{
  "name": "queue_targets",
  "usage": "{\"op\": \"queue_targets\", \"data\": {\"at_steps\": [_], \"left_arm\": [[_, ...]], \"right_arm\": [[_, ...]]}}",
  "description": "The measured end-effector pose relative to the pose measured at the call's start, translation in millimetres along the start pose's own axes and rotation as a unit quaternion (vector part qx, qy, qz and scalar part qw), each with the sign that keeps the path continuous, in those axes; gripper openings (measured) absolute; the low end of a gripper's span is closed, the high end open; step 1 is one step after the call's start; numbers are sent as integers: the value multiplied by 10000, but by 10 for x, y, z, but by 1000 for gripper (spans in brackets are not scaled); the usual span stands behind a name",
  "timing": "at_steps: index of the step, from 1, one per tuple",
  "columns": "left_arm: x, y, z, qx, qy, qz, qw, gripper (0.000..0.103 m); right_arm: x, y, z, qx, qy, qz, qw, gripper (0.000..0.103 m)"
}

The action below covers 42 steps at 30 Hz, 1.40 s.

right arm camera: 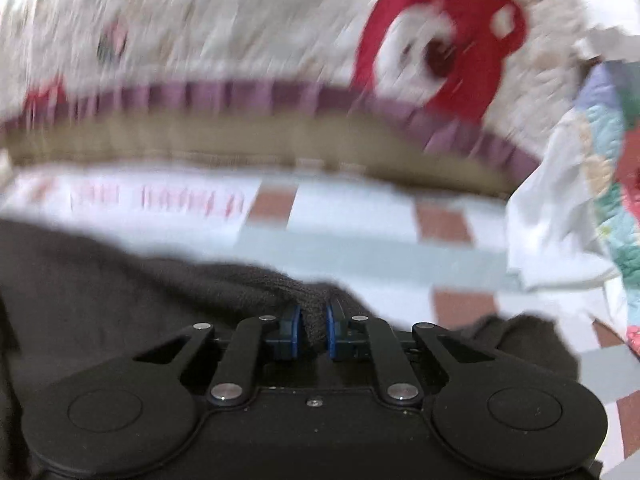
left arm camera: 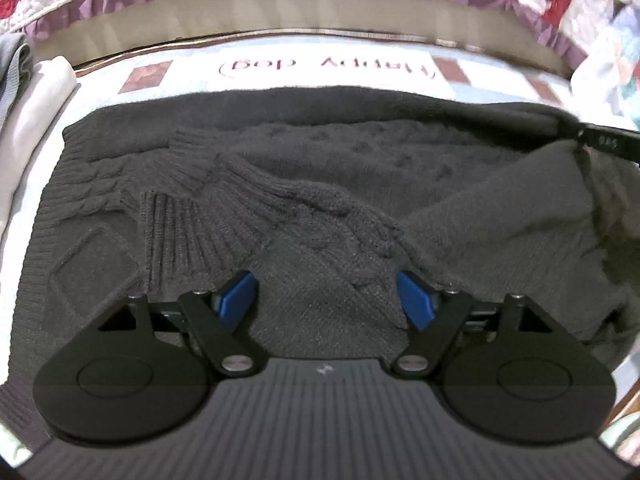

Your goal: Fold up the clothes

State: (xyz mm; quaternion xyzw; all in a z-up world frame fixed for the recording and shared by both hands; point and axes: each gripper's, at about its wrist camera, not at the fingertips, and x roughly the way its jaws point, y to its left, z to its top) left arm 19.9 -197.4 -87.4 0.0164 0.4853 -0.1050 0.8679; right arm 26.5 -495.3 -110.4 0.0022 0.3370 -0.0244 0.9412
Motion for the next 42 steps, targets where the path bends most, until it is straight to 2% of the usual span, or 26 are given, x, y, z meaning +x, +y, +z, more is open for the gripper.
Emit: {"op": "queue_targets", "data": {"at_steps": [1,2,6,9,12,18,23,30,32,35,37,38,40,41,42], "left_arm": [[-26,9,-3,-2,-65,-63,10000,78],[-35,12,-8,-3,-101,-92,9999,78],[74,7,-54,-41,75,-47,10000,78],[86,5,-51,25,56,-36,10000,78],[47,19,36,-149,-30,-308,9994,78],[-20,-184,244,-177,-103,-867,9960,78],[193,-333,283,-6,190,-445,9988,78],[274,-329,208,153,265,-170,9994,78],[293,-326,187,202,304,-72,9993,79],[302,-321,173,231,314,-5,9992,79],[278,-335,174,273,296,-48,9992,79],[265,-346,172,306,291,-62,9991,79],[241,-368,165,382,289,-75,9988,79],[229,-379,162,420,288,-81,9987,79],[225,-383,154,422,285,-85,9987,79]], "right_arm": [[-22,-32,18,48,-98,30,9999,13],[34,-44,3,45,-10,52,10000,13],[316,-33,-164,150,641,188,9977,14],[277,-42,-107,215,682,239,9972,14],[224,-75,-62,316,763,267,9962,15],[116,-4,-48,123,770,202,9968,15],[120,-25,-74,168,785,271,9964,15],[49,-65,-86,250,803,421,9956,16],[83,-98,-94,329,742,475,9956,16],[246,-253,-87,687,370,756,9941,14],[263,-481,-66,1459,-36,1234,9816,14],[226,-583,-61,1774,-295,1383,9739,8],[135,-776,-61,2332,-833,1572,9560,9],[130,-844,-51,2481,-736,1539,9536,17],[131,-895,-44,2492,-496,1406,9569,17]]}}
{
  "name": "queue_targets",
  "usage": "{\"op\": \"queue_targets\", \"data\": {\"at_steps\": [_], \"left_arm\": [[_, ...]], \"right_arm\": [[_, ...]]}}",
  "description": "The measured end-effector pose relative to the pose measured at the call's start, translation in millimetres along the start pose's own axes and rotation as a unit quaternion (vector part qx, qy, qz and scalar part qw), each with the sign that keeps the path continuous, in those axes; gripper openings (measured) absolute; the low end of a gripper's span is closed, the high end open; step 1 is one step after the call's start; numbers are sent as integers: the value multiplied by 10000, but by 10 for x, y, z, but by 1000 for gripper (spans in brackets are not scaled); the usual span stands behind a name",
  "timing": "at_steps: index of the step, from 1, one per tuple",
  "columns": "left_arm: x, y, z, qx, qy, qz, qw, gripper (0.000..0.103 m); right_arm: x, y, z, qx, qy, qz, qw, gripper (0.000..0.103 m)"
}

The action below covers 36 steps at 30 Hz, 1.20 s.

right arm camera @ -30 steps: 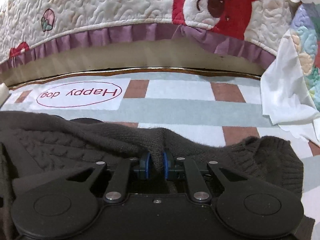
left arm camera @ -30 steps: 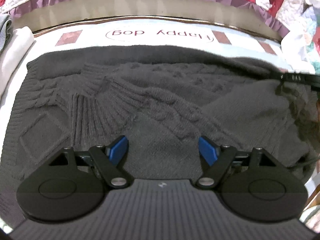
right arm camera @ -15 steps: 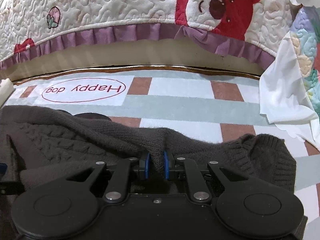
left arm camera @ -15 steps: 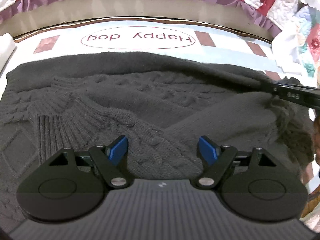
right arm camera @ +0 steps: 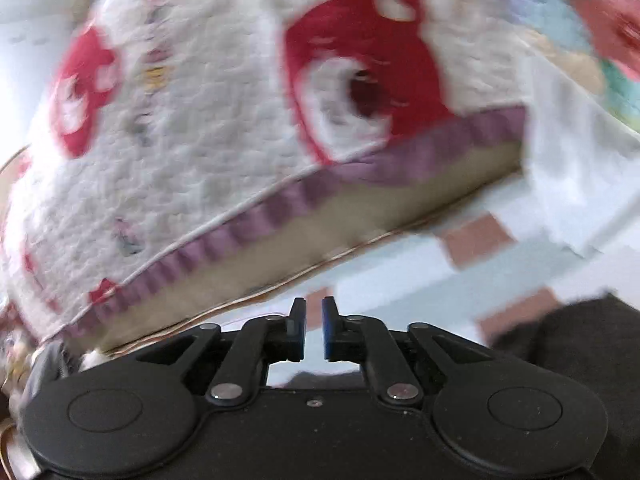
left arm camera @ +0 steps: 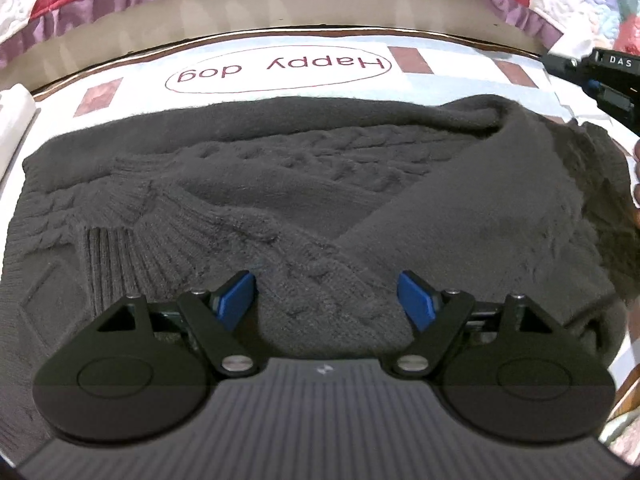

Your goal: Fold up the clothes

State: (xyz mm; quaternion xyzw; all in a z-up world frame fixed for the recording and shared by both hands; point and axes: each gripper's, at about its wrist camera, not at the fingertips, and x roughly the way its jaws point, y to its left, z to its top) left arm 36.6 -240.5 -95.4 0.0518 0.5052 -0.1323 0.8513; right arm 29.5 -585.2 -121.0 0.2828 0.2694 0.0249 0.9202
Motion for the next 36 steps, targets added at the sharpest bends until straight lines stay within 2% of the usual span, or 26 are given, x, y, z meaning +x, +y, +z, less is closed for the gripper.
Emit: {"op": "queue_targets", "data": {"at_steps": [2,5,6,8,10,11,12,13,14,15,16,19,21,23,25,27,29,30,33,36], "left_arm": [[14,7,-27,-42,5,22,10000,80],[85,-48,-71,160,59,205,9996,86],[108,-88,-90,322,64,287,9990,87],[148,-149,-121,558,60,402,9976,92],[153,-128,-124,473,25,372,9982,91],[143,-103,-121,410,-1,335,9986,84],[122,-85,-118,420,-36,346,9985,73],[97,-105,-117,659,-64,497,9966,46],[71,-164,-140,1047,-102,694,9920,30],[43,-233,-175,1460,-148,883,9852,27],[3,-266,-213,1600,-167,964,9823,24],[-220,-166,-245,1042,-408,807,9904,20],[-414,-67,-289,756,-732,812,9911,20],[-538,12,-361,495,-834,846,9917,24],[-584,92,-459,107,-676,655,9955,27],[-549,157,-557,-244,-336,317,9986,31],[-486,220,-641,-520,15,1,9986,42],[-454,258,-678,-665,181,-157,9975,44],[-418,401,-765,-1138,539,-583,9903,49],[-576,529,-831,-1219,590,-832,9873,55]], "right_arm": [[-53,-83,40,0,278,-430,9987,20],[-196,-345,10,614,814,-750,9920,29],[-264,-457,-28,988,929,-681,9884,30],[-393,-667,-99,1731,1091,-490,9776,40],[-448,-800,-172,2237,1210,-278,9667,45],[-453,-822,-213,2349,1247,-234,9637,46],[-458,-845,-254,2461,1284,-190,9605,47],[-463,-867,-295,2572,1322,-145,9572,49],[-443,-843,-331,2549,1413,-123,9565,50],[-412,-798,-364,2464,1529,-112,9570,50],[-386,-748,-380,2370,1574,-75,9586,50],[-357,-554,-361,2009,1501,140,9679,50],[-371,-352,-315,1648,1407,401,9754,50],[-389,-81,-296,1188,1442,717,9798,50],[-404,178,-343,763,1559,1006,9797,50],[-383,455,-442,356,1714,1292,9760,50],[-327,701,-599,-27,1960,1441,9700,50],[-290,809,-692,-207,2121,1446,9663,50],[-162,1022,-959,-608,2649,1165,9553,50],[-23,1141,-1176,-1061,3098,626,9428,47]]}}
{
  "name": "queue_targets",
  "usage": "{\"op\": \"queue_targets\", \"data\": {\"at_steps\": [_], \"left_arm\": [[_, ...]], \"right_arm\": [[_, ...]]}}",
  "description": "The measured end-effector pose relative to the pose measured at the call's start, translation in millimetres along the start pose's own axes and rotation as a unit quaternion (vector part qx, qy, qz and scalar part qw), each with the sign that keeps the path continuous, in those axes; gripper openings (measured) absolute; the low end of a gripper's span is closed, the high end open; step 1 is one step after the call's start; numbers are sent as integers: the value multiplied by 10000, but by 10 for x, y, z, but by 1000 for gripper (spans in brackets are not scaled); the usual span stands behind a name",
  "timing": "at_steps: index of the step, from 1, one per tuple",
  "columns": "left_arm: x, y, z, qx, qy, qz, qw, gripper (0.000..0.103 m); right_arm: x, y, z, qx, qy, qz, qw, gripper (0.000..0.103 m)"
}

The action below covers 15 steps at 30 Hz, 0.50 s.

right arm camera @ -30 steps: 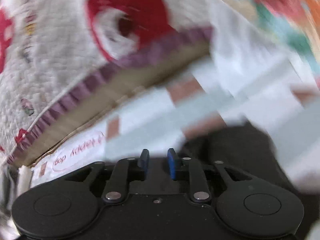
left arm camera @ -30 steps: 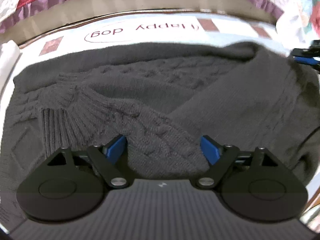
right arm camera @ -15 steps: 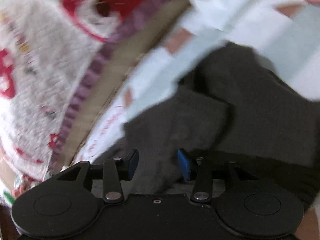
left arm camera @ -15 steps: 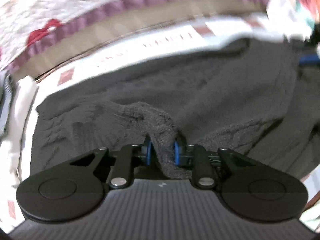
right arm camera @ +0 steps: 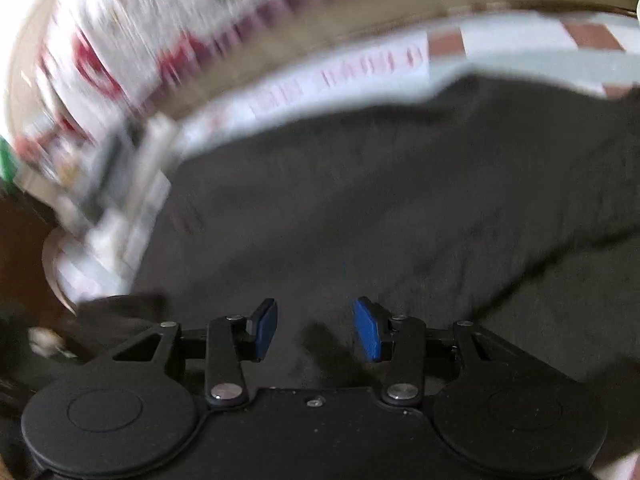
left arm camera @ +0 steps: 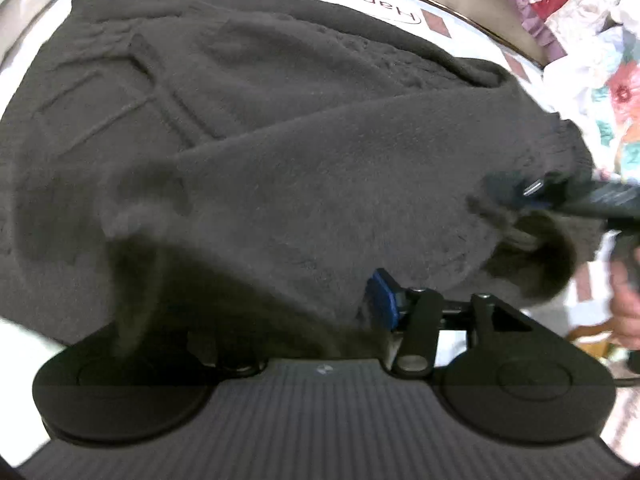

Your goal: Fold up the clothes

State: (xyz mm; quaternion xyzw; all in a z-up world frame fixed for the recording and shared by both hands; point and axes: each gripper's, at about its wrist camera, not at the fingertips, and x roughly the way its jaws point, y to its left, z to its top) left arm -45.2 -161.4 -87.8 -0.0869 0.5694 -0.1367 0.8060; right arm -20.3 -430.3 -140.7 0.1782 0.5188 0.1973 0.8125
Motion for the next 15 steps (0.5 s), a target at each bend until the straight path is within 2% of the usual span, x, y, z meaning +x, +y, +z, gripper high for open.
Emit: {"op": "queue_targets", "data": {"at_steps": [1,5,11,13,15], "left_arm": [[-77,29,-25,45,-14,-5,10000,58],[-405,112,-121,257,-169,155,9994,58],[-781,210,11,578,-867,413,9937,60],[-819,266,51,435,-967,471,9932,65],[-830,352,55,62,-1057,536,9929,67]], "right_arm": [[18,31,-26,-123,47,-101,9999,47],[4,99,-25,-282,186,-280,9990,48],[-34,110,-65,-264,189,-328,9989,48],[-154,25,-108,-194,155,-311,9992,48],[-310,-119,-170,34,101,-400,9991,48]]}}
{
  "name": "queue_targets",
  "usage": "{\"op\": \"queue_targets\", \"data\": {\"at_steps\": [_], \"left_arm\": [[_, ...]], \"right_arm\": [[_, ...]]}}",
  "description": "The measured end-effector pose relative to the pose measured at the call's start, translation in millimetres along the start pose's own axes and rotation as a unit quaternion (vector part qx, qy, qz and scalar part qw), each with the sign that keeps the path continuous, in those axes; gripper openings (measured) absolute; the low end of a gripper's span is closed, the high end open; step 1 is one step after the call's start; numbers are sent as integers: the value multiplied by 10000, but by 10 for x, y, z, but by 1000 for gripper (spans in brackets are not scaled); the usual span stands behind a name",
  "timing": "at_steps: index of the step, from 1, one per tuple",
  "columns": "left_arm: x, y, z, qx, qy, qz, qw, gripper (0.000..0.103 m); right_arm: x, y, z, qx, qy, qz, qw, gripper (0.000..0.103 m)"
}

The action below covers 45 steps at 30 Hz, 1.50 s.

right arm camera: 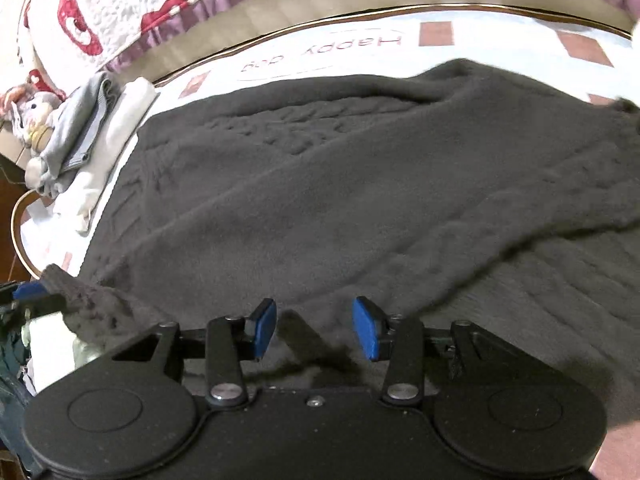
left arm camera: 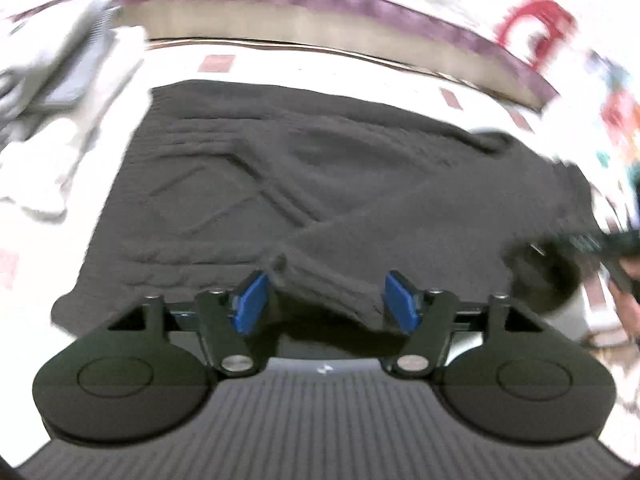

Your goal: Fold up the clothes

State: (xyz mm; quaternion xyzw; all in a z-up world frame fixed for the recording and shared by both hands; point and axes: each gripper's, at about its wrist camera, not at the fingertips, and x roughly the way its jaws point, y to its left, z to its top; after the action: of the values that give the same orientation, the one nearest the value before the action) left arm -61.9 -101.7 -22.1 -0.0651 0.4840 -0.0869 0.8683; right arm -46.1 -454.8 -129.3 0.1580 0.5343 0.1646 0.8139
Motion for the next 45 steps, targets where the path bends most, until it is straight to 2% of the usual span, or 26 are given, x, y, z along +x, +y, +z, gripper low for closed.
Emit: {"op": "queue_targets", "data": {"at_steps": [3,5,8,10,12,14,15,16,17,18,19,21,23,24,26,29,30,32,34,35,36,37,38,40,42,45], "left_arm": [[23,44,29,-143,-140,95,9998,67],[121,-6,58,188,-177,147,9996,68],[296,-98,102,789,-202,199,9965,74],[554,-160,110,1357,-26,196,9906,74],[825,-216,90,1811,302,374,9823,74],[1056,-237,78,2107,661,557,9737,74],[1072,-240,85,2161,682,466,9729,71],[1061,-244,98,2213,660,348,9723,54],[1040,-263,111,2295,672,239,9707,27],[1015,-295,122,2393,688,232,9682,15],[994,-345,140,2520,658,321,9650,13],[955,-460,182,2802,559,544,9567,12],[871,-543,269,3016,244,772,9500,12],[825,-582,317,3114,64,886,9461,12],[747,-594,419,3032,-122,951,9481,12],[862,-558,436,3046,-19,1025,9469,14],[911,-544,435,3061,29,1050,9462,16],[1110,-559,426,3098,251,1168,9433,18],[1217,-654,452,3179,414,1247,9390,21],[1208,-705,482,3213,358,1270,9377,31],[1144,-751,526,3212,198,1223,9388,38],[1065,-795,574,3196,19,1140,9407,50],[986,-847,621,3170,-161,1013,9429,52],[873,-1016,682,3216,-429,589,9441,52],[836,-1230,687,3337,-579,107,9408,53],[977,-1621,572,3480,-539,-720,9332,55]], "right_arm": [[-215,-384,-127,701,-257,-227,9970,48],[-281,-639,-139,1193,-388,-409,9913,48],[-382,-842,-116,1724,-735,-171,9821,49],[-368,-945,-99,2022,-850,30,9756,50],[-340,-1043,-81,2308,-942,233,9681,51],[-288,-1118,-60,2385,-986,143,9660,51],[-256,-1125,-51,2298,-1003,60,9680,50],[-223,-1125,-46,2201,-1028,-23,9700,49],[-176,-1148,-51,2222,-1008,-51,9698,48],[-145,-1179,-59,2303,-1064,-3,9673,48],[-125,-1208,-65,2388,-1166,68,9640,48],[-119,-1227,-49,2318,-1391,70,9628,48],[-120,-1240,-28,2201,-1618,46,9620,9],[-170,-1166,-12,1924,-1784,-129,9649,9],[-313,-975,20,1283,-2151,-485,9669,9],[-400,-913,64,987,-2490,-786,9603,9],[-357,-934,92,999,-2372,-934,9618,9],[-193,-1026,134,1265,-1852,-965,9697,12],[-122,-1132,141,1654,-1432,-966,9710,21],[-217,-1187,126,1841,-1470,-994,9668,28],[-344,-1241,108,2023,-1576,-1014,9612,28],[-522,-1307,89,2220,-1741,-1013,9540,30],[-726,-1386,58,2435,-1965,-963,9449,43],[-1082,-1610,-57,2936,-2351,-799,9231,60],[-1287,-1826,-192,3383,-2493,-742,9044,61],[-1370,-2105,-447,3917,-2398,-993,8828,61]]}}
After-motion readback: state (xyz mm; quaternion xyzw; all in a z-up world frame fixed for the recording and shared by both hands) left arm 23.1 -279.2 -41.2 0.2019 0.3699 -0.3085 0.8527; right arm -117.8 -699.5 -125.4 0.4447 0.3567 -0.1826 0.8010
